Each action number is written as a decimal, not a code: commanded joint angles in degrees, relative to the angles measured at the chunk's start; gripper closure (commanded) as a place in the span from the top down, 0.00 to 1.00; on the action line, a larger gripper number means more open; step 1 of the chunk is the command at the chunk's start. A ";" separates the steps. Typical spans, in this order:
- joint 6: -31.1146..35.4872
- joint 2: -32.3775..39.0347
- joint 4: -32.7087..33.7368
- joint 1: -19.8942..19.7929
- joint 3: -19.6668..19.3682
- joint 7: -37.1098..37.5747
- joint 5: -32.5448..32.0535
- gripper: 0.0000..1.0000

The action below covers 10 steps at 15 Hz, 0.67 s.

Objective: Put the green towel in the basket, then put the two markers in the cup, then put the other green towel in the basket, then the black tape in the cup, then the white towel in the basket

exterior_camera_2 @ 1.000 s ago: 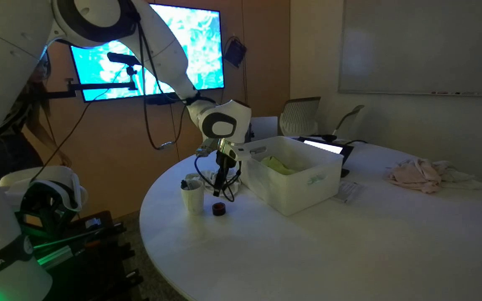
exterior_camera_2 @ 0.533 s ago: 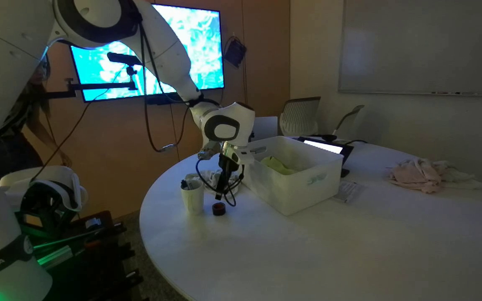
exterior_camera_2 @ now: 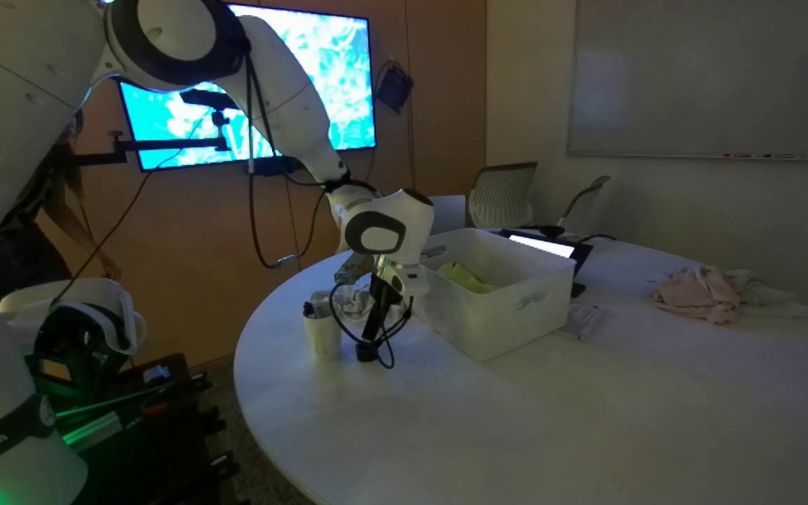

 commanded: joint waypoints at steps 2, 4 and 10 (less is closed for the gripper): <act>1.03 1.71 1.80 -1.27 0.63 -3.18 1.64 1.00; 0.74 2.58 3.08 -1.53 0.68 -4.31 1.49 1.00; -0.12 6.76 8.13 -2.40 1.68 -8.26 1.57 1.00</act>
